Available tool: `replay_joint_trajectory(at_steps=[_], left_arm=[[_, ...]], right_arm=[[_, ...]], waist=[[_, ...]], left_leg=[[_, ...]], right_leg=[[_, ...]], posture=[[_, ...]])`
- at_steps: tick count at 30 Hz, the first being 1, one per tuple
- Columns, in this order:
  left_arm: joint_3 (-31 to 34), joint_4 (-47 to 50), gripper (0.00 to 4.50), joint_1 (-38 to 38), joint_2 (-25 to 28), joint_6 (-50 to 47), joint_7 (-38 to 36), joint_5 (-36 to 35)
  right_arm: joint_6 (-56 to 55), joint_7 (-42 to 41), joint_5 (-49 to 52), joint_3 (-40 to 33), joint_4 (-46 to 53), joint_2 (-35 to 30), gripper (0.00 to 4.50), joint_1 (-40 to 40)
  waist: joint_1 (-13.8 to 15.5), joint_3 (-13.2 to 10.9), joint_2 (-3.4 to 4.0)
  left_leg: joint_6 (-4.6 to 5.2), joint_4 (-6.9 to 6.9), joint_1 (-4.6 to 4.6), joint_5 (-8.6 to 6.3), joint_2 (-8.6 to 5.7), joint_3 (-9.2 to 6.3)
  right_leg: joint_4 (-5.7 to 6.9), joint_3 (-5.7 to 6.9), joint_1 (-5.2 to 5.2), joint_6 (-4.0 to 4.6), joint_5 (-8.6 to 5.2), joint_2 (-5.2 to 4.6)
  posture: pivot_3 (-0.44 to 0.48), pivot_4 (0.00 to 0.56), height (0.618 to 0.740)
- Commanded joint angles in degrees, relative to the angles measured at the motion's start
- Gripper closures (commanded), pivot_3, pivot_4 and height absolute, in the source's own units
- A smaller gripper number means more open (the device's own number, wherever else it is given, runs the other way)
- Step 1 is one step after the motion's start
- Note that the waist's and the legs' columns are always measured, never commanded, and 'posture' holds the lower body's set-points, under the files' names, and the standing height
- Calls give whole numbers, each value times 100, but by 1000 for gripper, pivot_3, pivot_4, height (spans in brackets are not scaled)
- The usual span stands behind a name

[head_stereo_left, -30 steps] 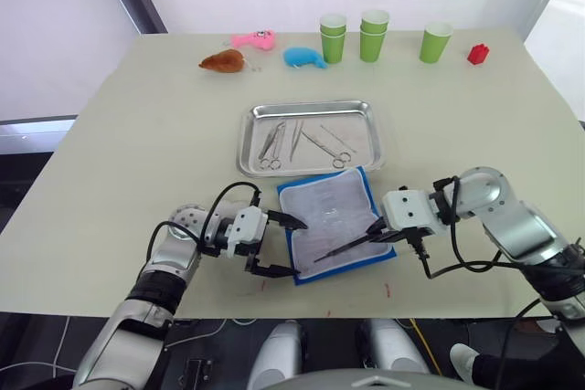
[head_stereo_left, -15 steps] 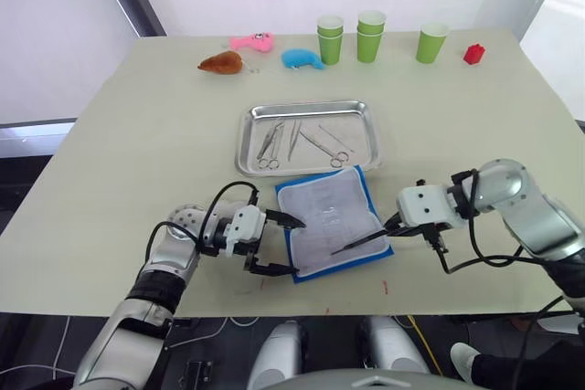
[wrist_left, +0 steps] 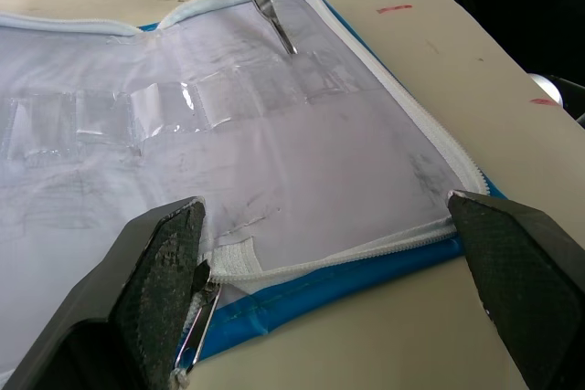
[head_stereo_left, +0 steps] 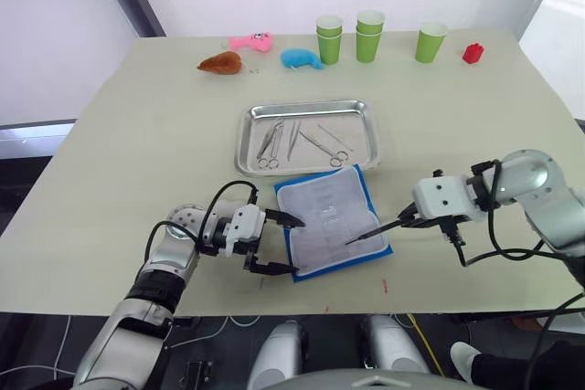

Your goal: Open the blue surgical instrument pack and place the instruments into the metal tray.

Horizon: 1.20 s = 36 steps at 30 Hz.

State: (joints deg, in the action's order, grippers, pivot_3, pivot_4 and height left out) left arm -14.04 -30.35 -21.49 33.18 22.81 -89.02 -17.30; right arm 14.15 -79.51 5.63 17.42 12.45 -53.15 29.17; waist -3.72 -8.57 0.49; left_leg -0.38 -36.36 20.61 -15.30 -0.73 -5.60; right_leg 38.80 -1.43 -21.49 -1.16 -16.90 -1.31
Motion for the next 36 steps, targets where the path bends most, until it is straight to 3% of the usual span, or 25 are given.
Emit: replay_joint_trajectory(at_steps=[1,8,12,23,32,36], left_arm=[[-292,-396,0,327,113,-252,-116,507],[-296,-389,0,314,119,-268,-121,513],[-294,-370,0,322,128,-268,-124,512],[-286,-327,0,422,138,-220,-88,511],[-267,-470,0,426,98,-158,-33,543],[-263,-464,0,417,73,-186,0,550]], right_arm=[[-148,-61,186,-362,0,-161,4471,-29],[-207,-122,389,-641,-69,-349,4471,-128],[330,98,818,-927,20,-139,4471,-92],[1647,1220,1402,-1140,-243,877,4471,416],[2034,2621,877,-814,-1523,2154,4471,1317],[2010,3511,492,-788,-2551,2863,4471,1878]], waist=[[2,0,0],[11,-2,-4],[11,-3,-4],[13,-2,-6],[9,8,6],[-19,12,13]], left_leg=[[0,0,0,0,0,3],[0,0,0,0,0,8],[0,0,0,0,1,8],[0,-1,1,0,3,9],[0,0,-2,0,4,17],[1,0,-2,0,6,22]], right_leg=[[1,-2,-1,2,1,0],[3,-6,-4,2,2,0],[4,-7,-4,2,1,1],[5,-16,-6,9,5,4],[9,-25,-8,10,6,7],[13,-31,-11,12,7,11]], posture=[[0,150,740],[0,150,740],[0,150,740],[0,150,740],[0,150,740],[0,150,740]])
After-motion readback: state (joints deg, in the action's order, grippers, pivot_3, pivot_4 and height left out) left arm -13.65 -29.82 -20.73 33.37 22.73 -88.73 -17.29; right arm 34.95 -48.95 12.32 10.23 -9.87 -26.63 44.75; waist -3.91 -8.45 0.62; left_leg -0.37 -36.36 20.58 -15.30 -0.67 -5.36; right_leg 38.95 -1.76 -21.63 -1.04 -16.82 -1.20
